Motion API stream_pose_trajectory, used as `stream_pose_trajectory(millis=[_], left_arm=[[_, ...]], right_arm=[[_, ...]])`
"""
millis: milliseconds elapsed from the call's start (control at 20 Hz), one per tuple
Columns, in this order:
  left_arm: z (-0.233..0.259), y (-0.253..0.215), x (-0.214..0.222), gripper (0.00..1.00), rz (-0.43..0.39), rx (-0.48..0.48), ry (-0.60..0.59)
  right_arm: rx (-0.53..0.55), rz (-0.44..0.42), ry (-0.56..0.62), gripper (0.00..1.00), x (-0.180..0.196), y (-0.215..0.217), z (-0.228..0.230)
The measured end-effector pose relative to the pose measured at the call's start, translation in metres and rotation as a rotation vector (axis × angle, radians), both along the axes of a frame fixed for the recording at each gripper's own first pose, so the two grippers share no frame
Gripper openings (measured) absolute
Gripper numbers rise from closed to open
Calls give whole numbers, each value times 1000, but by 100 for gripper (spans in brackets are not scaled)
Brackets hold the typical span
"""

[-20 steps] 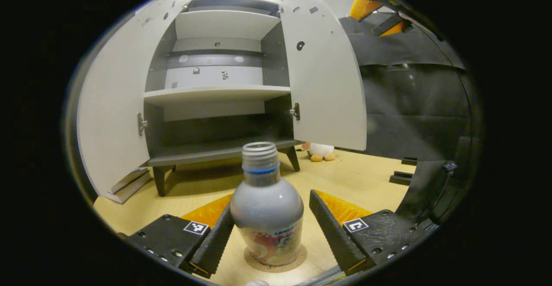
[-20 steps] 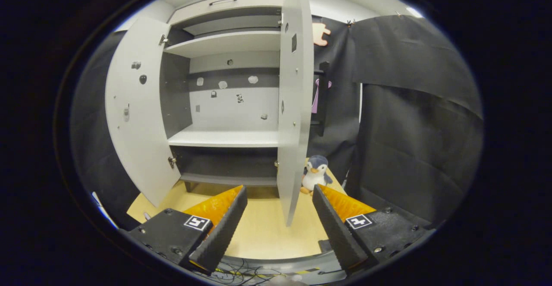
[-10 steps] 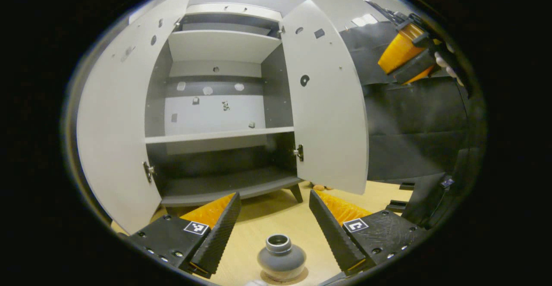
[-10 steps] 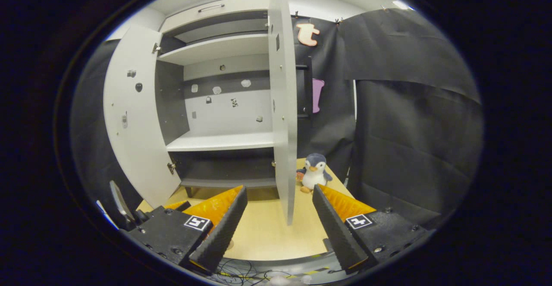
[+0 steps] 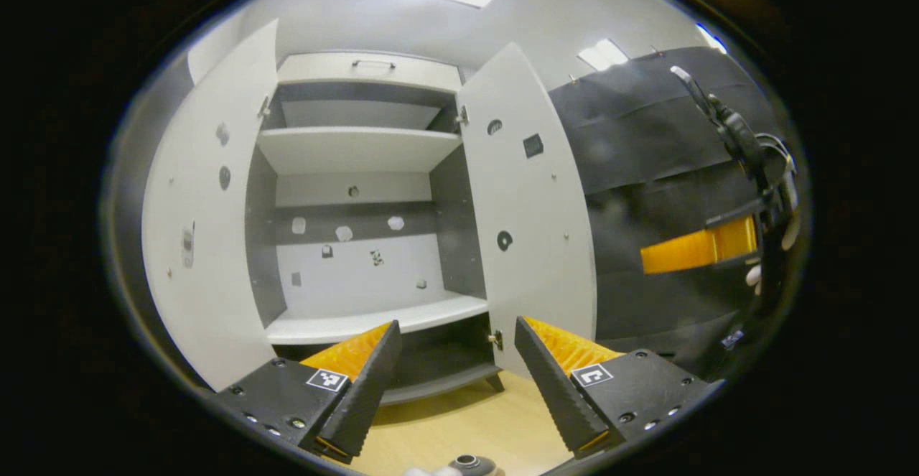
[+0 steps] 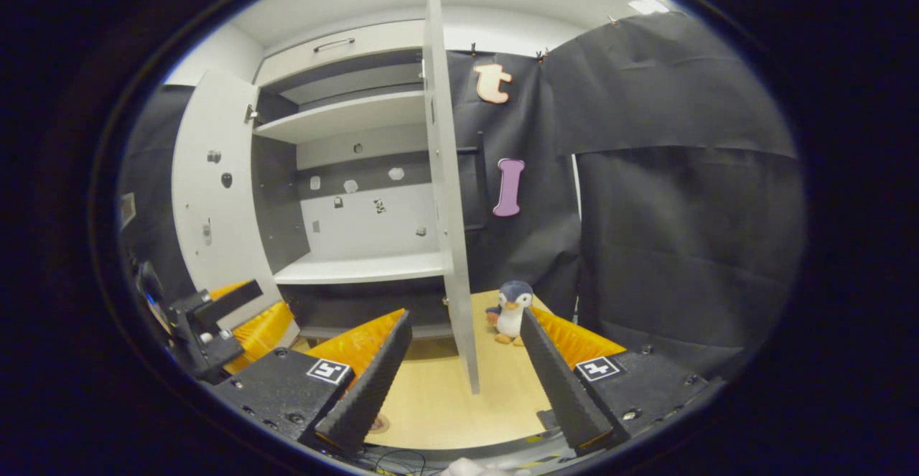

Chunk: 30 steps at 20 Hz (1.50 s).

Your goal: Grasp the bottle in the cabinet with the left hand and place it on the coaster, then close the right door with the right hand and the left door with the left hand.

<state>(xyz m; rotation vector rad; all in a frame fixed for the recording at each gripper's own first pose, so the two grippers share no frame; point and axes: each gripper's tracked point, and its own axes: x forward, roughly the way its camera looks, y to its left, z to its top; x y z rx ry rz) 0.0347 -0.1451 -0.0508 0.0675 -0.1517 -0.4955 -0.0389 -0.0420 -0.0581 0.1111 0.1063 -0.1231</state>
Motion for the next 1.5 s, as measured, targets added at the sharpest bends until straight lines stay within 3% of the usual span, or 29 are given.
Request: stream_pose_trajectory(millis=[250, 550, 700, 850, 1200, 1500], left_arm=[[44, 25, -8, 98, 98, -18, 73], [51, 90, -28, 98, 380, -4, 189], [48, 103, -42, 98, 486, -17, 215], [44, 108, -57, 96, 565, -24, 230], [39, 94, -79, 97, 668, -4, 237], [39, 81, -72, 97, 629, 2, 226]], right_arm=[[5, -13, -63, 96, -2, -39, 24], [16, 2, -137, 99, 17, -117, 61], [10, 10, -137, 96, 38, -158, 71], [26, 31, -149, 99, 69, -186, 86], [0, 239, -99, 99, 144, -157, 87], [-19, 381, -50, 99, 154, -98, 80]])
